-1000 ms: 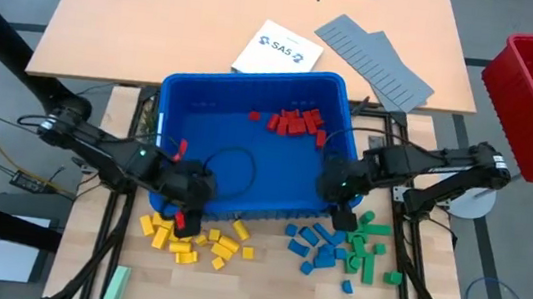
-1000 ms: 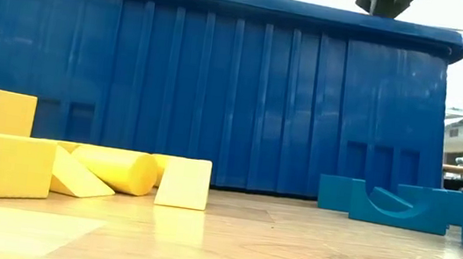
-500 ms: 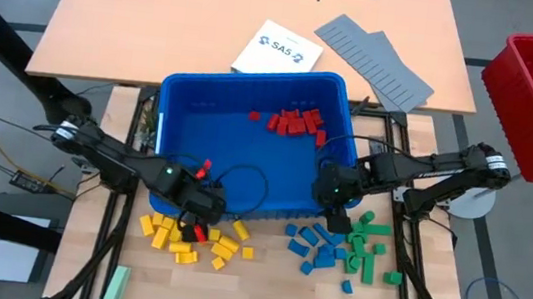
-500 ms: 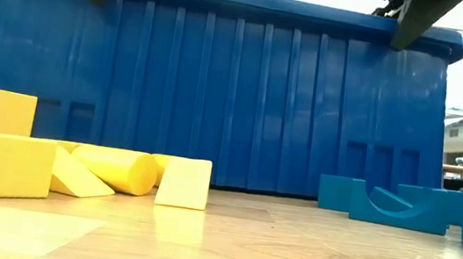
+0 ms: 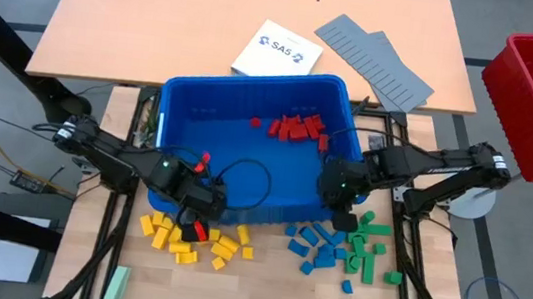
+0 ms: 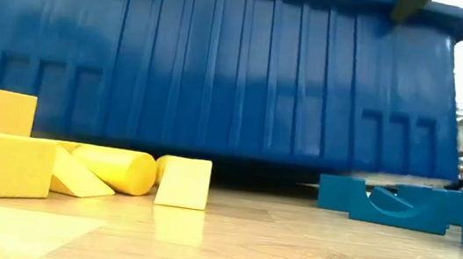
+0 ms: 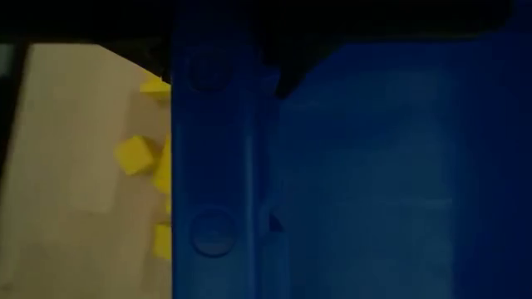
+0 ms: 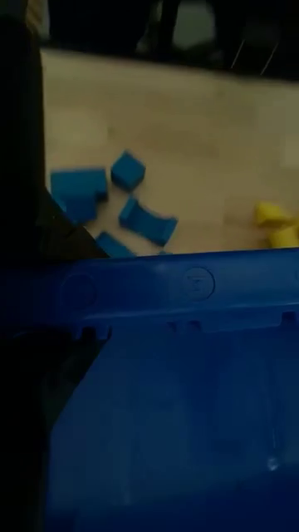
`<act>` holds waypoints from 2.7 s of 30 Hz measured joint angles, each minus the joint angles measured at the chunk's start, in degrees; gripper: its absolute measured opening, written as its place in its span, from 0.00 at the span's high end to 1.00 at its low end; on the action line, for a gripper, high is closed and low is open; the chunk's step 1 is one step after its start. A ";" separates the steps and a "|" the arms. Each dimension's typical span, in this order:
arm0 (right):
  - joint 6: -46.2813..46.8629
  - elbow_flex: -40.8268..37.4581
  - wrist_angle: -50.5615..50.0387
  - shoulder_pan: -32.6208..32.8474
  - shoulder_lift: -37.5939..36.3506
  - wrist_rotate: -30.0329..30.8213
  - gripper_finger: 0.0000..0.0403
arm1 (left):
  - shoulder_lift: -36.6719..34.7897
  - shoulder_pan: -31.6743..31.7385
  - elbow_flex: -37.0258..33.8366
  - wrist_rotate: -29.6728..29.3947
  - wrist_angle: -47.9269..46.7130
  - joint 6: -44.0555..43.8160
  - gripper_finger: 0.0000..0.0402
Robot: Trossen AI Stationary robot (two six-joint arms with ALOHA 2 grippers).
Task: Sort blocks
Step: Remove the red block from the blue bin
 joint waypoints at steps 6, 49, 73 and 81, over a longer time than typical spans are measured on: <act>2.93 9.06 -5.96 -0.96 -0.02 -2.99 0.80 | -0.22 2.04 9.24 1.50 -6.47 1.89 0.80; 9.88 35.59 -14.81 -19.46 0.21 -22.53 0.80 | 0.36 20.52 41.25 11.65 -17.34 14.63 0.81; 5.05 3.48 -7.55 -4.33 0.24 -0.13 0.80 | 0.37 12.00 2.46 -2.44 -1.93 13.99 0.81; 6.77 -4.01 -1.95 -2.59 0.22 0.15 0.79 | 0.17 10.59 -5.90 0.05 6.33 10.29 0.76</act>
